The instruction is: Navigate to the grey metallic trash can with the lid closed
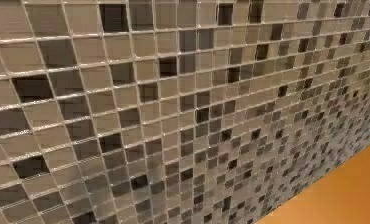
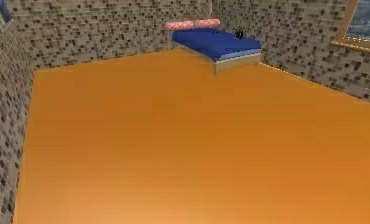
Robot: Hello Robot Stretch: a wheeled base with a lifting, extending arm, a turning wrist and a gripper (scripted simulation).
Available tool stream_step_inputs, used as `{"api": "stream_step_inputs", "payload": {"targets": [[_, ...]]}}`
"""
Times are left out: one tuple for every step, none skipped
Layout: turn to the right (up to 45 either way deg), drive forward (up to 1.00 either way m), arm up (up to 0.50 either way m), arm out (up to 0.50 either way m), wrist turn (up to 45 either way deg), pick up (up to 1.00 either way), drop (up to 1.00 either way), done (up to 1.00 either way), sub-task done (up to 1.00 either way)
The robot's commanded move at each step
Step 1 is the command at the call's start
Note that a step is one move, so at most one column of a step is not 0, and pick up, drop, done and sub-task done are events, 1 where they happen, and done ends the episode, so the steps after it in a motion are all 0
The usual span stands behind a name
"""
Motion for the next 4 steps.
{"api": "stream_step_inputs", "payload": {"targets": [[-45.0, 0.00, 0.00, 0.00, 0.0, 0.00, 0.00, 0.00, 0.00], [-45.0, 0.00, 0.00, 0.00, 0.0, 0.00, 0.00, 0.00, 0.00], [-24.0, 0.00, 0.00, 0.00, 0.0, 0.00, 0.00, 0.00, 0.00], [0.0, 1.00, 0.00, 0.00, 0.0, 0.00, 0.00, 0.00, 0.00]]}}
